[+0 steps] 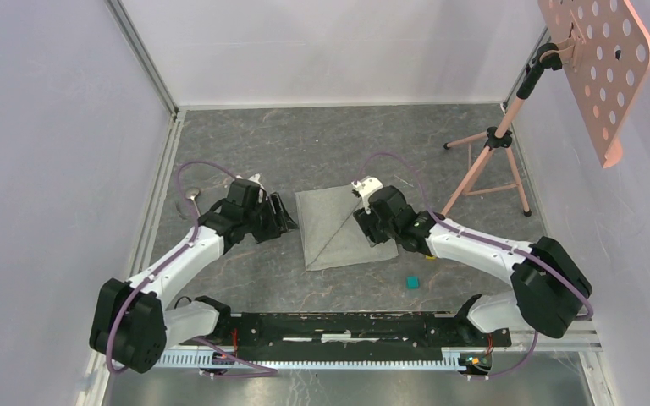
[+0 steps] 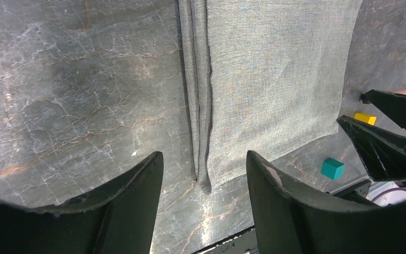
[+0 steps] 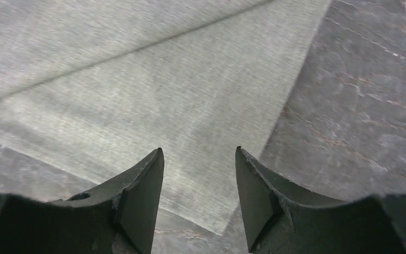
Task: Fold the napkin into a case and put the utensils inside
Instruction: Smooth out the upper triangle-folded napkin at the center of the board.
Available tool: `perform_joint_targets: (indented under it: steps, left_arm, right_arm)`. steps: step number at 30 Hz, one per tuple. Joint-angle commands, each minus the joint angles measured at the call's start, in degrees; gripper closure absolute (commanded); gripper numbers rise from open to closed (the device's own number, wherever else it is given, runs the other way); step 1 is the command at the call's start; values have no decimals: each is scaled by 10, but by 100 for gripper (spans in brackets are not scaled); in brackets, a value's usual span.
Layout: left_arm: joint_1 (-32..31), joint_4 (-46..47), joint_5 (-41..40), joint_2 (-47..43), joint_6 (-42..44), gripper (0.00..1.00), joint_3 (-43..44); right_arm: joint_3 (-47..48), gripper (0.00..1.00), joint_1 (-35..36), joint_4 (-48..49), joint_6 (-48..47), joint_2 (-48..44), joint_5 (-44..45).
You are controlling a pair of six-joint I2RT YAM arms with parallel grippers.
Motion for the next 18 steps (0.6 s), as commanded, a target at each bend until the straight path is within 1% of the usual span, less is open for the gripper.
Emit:
perform_joint_targets:
  steps: [1, 3, 5, 8, 11, 12, 15, 18]
  left_arm:
    - [1, 46, 49, 33, -15, 34, 14]
    - [2, 72, 68, 63, -23, 35, 24]
    - [1, 100, 85, 99, -28, 38, 40]
    - [1, 139, 125, 163, -43, 44, 66]
    - [2, 197, 167, 221, -76, 52, 90]
    - [2, 215, 172, 235, -84, 55, 102]
    - [3, 235, 163, 289, -89, 61, 141]
    - [9, 231, 146, 341, -85, 70, 176]
  right_arm:
    - [2, 43, 1, 52, 26, 1, -76]
    - [-7, 44, -3, 75, 38, 3, -82]
    - [-11, 44, -25, 110, 56, 8, -110]
    - [-16, 43, -95, 200, 100, 31, -225]
    - [-9, 37, -151, 305, 152, 81, -321]
    - [-1, 35, -164, 332, 170, 99, -341]
    - [36, 33, -201, 418, 224, 177, -421]
    - [70, 29, -215, 462, 248, 233, -450]
